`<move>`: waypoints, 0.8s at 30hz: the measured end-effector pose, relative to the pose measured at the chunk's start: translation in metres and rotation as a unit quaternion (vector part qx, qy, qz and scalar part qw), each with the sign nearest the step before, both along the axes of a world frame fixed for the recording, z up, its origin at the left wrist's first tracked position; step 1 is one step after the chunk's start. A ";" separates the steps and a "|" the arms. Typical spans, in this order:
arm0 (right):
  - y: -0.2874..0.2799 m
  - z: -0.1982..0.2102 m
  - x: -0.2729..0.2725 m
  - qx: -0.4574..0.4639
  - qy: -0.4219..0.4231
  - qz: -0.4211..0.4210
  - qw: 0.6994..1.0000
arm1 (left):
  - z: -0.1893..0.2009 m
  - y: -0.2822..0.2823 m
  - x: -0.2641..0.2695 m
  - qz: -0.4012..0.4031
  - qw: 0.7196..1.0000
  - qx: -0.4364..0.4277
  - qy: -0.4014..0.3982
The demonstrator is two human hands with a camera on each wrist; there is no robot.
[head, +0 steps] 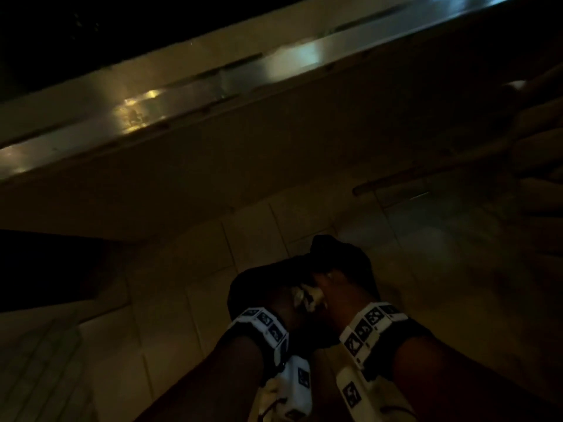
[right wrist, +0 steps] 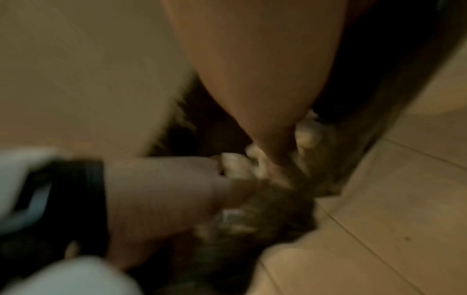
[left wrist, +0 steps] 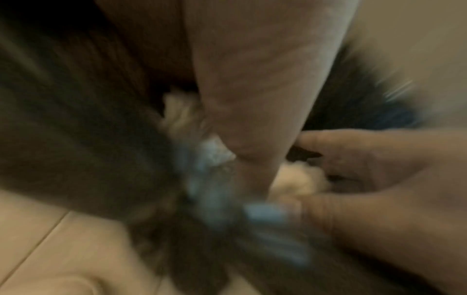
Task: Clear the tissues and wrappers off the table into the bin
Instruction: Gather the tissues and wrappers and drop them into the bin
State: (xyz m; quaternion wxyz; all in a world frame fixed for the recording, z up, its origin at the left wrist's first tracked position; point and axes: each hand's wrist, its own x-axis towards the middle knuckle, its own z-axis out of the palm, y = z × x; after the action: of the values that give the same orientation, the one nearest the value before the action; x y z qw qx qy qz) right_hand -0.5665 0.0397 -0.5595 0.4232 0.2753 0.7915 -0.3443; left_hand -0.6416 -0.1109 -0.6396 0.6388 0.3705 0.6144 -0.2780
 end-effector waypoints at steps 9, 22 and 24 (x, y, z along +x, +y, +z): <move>-0.004 0.176 0.040 -0.020 0.022 -0.159 0.987 | 0.218 -0.015 0.004 0.352 0.865 0.329 0.138; -0.007 0.506 0.155 0.018 0.207 -0.303 0.930 | 0.484 0.011 0.009 0.359 0.865 0.344 0.064; -0.007 0.548 0.207 0.037 0.225 -0.341 0.912 | 0.535 0.023 0.028 0.318 0.877 0.358 0.026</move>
State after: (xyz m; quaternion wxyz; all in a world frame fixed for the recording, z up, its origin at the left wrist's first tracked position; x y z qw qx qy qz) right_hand -0.3595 0.0332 -0.0111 0.0803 0.4586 0.7361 -0.4913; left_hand -0.6133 -0.0883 -0.1045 0.5000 0.3511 0.7733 0.1697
